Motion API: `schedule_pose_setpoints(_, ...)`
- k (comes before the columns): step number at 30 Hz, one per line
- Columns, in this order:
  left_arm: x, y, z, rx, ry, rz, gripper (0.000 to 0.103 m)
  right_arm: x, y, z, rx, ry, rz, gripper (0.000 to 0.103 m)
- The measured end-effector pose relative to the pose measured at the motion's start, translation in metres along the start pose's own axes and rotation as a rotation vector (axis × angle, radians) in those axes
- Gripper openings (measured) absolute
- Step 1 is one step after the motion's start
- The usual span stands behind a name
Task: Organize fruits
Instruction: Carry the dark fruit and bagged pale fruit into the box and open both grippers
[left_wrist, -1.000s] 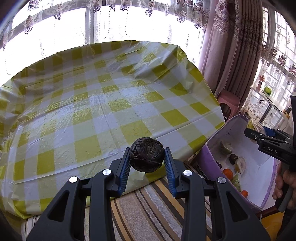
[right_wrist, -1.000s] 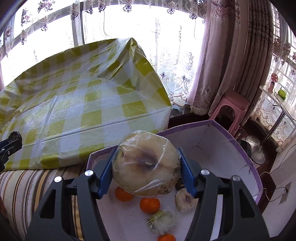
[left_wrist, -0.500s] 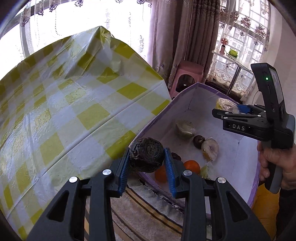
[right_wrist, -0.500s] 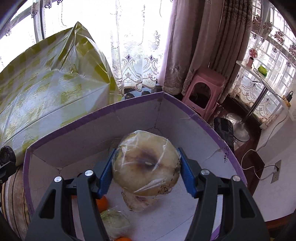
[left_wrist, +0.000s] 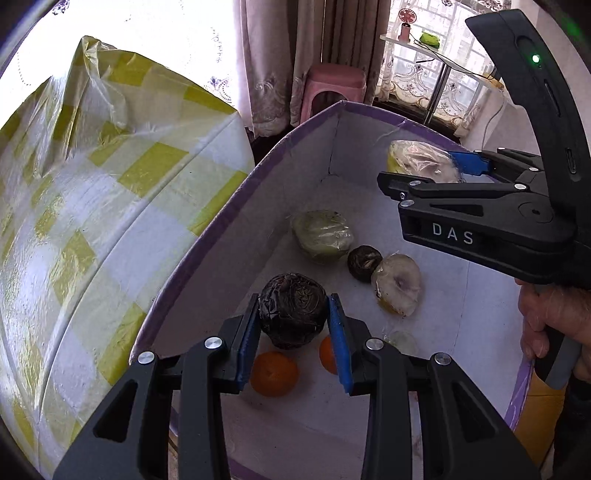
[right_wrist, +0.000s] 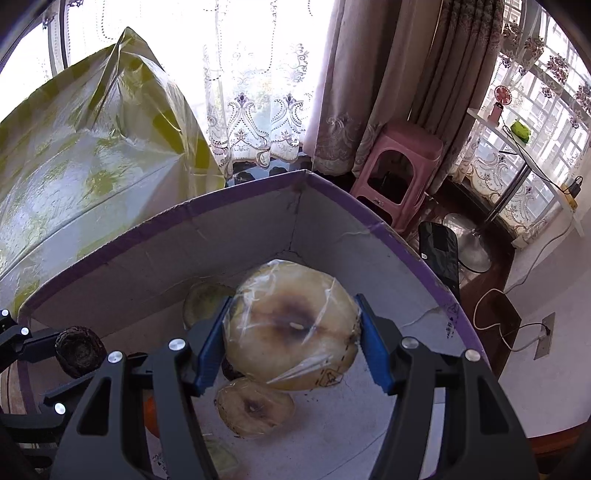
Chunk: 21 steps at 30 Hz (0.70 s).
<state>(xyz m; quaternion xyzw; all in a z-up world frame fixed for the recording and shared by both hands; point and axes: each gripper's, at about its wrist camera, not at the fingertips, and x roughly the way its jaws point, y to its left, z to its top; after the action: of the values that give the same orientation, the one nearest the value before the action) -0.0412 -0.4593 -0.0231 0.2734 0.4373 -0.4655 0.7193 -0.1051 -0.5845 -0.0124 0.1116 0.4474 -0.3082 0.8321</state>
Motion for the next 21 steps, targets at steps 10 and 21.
schedule_pose_setpoints(10, 0.016, 0.002, 0.006, -0.007, 0.032, 0.001, 0.033, -0.002, -0.005, 0.003, 0.006, -0.015, -0.008, 0.074)
schedule_pose_setpoints(21, 0.01, 0.003, 0.005, -0.02, 0.008, 0.016, 0.056, -0.006, -0.008, 0.001, 0.014, -0.03, -0.023, 0.077)
